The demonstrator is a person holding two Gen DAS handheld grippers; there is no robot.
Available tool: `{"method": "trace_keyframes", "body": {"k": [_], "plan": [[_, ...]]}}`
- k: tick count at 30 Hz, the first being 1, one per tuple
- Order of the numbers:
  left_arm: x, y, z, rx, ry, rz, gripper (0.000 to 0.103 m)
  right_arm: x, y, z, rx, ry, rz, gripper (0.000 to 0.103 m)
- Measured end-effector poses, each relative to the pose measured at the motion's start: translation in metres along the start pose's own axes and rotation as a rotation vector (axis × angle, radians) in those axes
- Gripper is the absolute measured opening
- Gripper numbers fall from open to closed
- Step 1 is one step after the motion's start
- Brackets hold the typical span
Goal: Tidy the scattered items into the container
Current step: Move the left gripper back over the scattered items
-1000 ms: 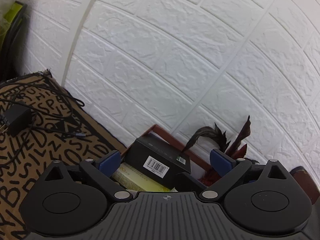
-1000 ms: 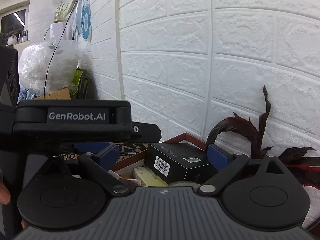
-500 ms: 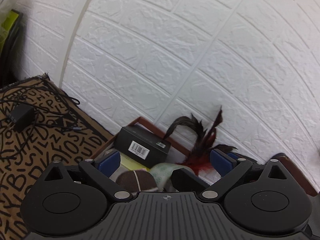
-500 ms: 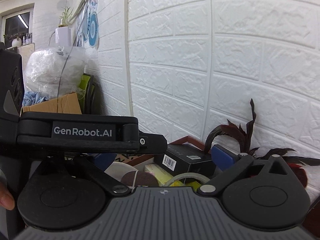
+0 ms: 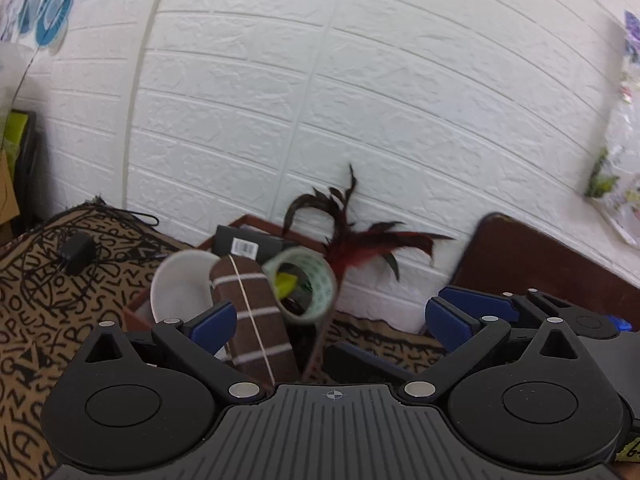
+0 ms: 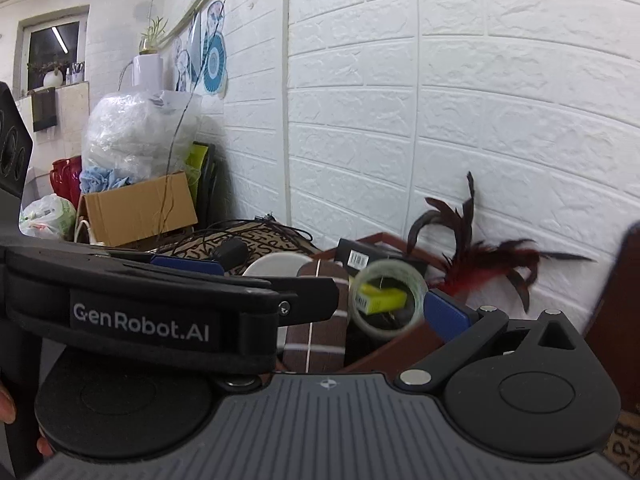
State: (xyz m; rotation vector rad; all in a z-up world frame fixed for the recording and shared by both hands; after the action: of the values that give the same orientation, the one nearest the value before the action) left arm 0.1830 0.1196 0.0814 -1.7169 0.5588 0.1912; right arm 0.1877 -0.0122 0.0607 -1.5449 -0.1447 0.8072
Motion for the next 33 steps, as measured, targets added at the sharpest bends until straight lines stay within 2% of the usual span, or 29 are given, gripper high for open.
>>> {"method": "trace_keyframes", "body": {"k": [6, 14, 27, 33], "plan": [[-0.027, 0.04, -0.035, 0.012, 0.035, -0.002, 0.103, -0.048, 0.035, 0.001, 0.007, 0.043, -0.003, 0.103], [-0.044, 0.094, -0.072, 0.051, 0.069, 0.042, 0.103, -0.092, 0.089, -0.003, 0.081, 0.107, 0.0, 0.103], [-0.041, 0.165, -0.115, 0.11, 0.127, 0.18, 0.103, -0.138, 0.164, -0.011, 0.153, 0.271, 0.026, 0.103], [-0.035, 0.184, -0.13, 0.124, 0.156, 0.228, 0.103, -0.15, 0.188, -0.017, 0.177, 0.305, 0.048, 0.103]]}}
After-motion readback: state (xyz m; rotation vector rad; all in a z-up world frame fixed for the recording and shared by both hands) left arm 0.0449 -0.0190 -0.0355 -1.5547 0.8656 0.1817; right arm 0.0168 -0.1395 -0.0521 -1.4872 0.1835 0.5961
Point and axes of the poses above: each gripper's, at about its wrist camera, not at the fingertips, and x roughly the way its jaws point, z to its left, y to its underside, the point moved 3 cm from there along x, roughly the way its jaws point, and after that the axes turned 3 degrees about x, right-handed, at the moved point
